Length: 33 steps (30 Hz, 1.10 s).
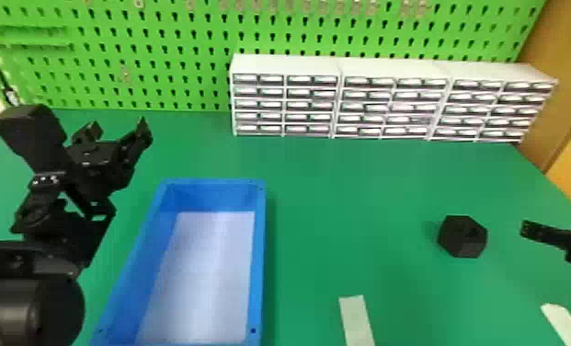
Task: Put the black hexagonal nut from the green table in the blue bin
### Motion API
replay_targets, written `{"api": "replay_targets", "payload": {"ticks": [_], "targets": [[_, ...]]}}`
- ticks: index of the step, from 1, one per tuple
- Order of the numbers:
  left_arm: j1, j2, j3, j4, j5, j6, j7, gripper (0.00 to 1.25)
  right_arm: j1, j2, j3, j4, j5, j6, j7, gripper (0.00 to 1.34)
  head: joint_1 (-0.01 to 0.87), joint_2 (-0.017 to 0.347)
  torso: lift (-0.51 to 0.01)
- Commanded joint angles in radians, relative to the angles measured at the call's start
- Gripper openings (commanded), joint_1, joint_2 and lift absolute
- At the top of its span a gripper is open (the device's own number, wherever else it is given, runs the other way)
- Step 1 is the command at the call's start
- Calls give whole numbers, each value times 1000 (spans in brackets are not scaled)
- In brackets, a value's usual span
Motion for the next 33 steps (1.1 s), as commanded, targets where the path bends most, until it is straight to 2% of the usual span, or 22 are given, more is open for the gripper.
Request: {"api": "replay_targets", "payload": {"ticks": [1,13,22,28,33], "targets": [[0,0,-1,0,1,-1,1,815,0,-1,0,0,0,2,0,870,692,8,-97],[-3,0,-3,0,-1,0,-1,815,-26,-10,31,15,40,15,0,873,692,8,-97],[-6,0,-6,0,-1,0,1,815,-71,-50,78,55,45,61,0,873,692,8,-97],[-8,0,-6,0,-2,2,-1,815,-101,-59,101,114,45,60,0,873,692,8,-97],[-11,0,-7,0,-2,3,1,815,-127,-86,134,170,43,60,0,871,692,8,-97]]}}
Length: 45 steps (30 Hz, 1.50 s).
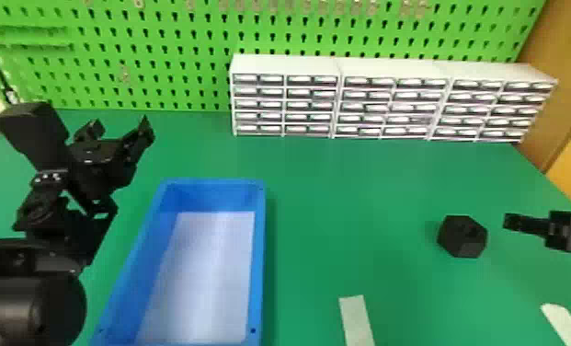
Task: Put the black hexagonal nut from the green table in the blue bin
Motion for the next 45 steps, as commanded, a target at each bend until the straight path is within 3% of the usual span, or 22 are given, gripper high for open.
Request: {"api": "replay_targets", "payload": {"ticks": [1,10,20,37,45], "targets": [[-2,0,-2,0,-2,2,0,815,-24,-26,29,47,-2,3,0,871,692,8,-97],[-2,0,-4,0,-2,7,0,815,-85,-55,75,147,-6,3,0,873,692,8,-97],[-2,0,-5,0,-3,11,0,815,-160,-107,156,285,-43,3,0,870,692,8,-97],[-1,0,-5,0,-3,14,0,815,-242,-96,234,472,-17,-97,0,870,692,8,-97],[-1,0,-5,0,-3,17,0,815,-271,-78,256,555,1,-155,1,868,692,8,-97]]}}
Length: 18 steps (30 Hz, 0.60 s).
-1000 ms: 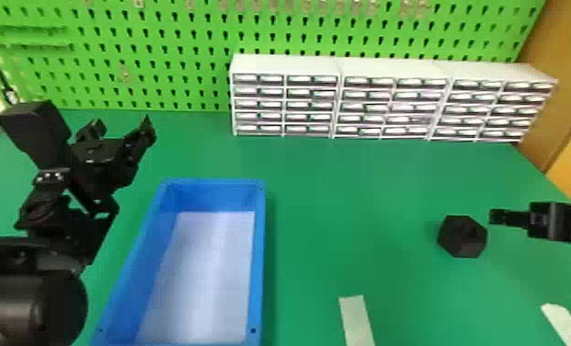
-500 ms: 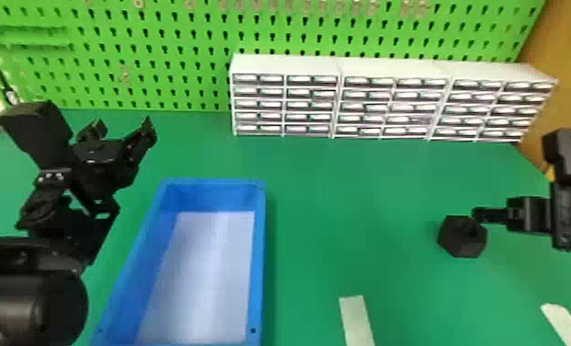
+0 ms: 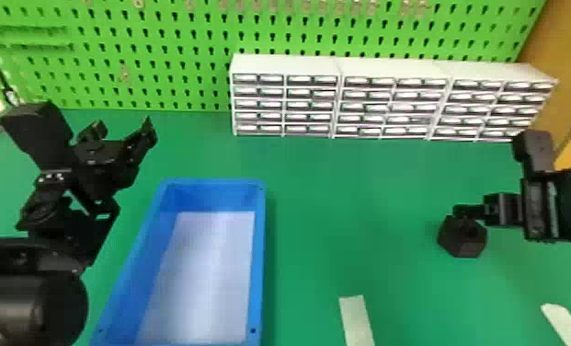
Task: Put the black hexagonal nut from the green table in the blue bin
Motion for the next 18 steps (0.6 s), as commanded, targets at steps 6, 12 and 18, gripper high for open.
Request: {"api": "replay_targets", "payload": {"ticks": [6,12,18], "targets": [[0,0,2,0,2,4,-1,815,-35,18,28,107,14,-68,1,868,692,8,-97],[5,0,5,2,3,5,0,815,-42,32,37,156,22,-114,1,868,692,8,-97],[6,0,5,0,6,7,0,815,-57,35,54,203,57,-131,27,868,692,8,-97]]}}
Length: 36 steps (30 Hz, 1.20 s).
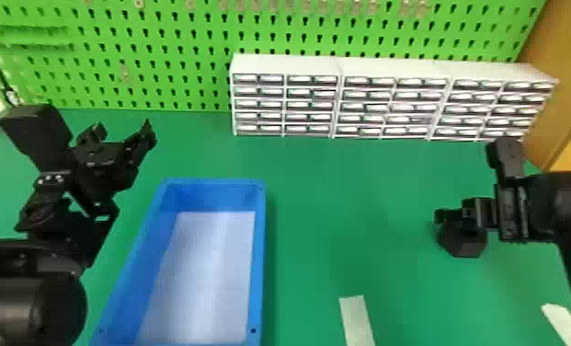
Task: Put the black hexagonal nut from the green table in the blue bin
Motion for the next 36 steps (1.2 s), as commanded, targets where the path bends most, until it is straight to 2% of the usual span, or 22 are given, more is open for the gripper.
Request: {"api": "replay_targets", "payload": {"ticks": [1,12,36], "targets": [[1,0,0,0,2,1,0,815,-12,4,14,42,44,-16,31,868,692,8,-97],[1,0,-1,0,2,3,-1,815,-36,51,-6,101,246,-57,166,868,692,8,-97],[1,0,-3,0,0,3,0,815,-41,63,-12,184,251,-136,172,868,692,8,-97]]}}
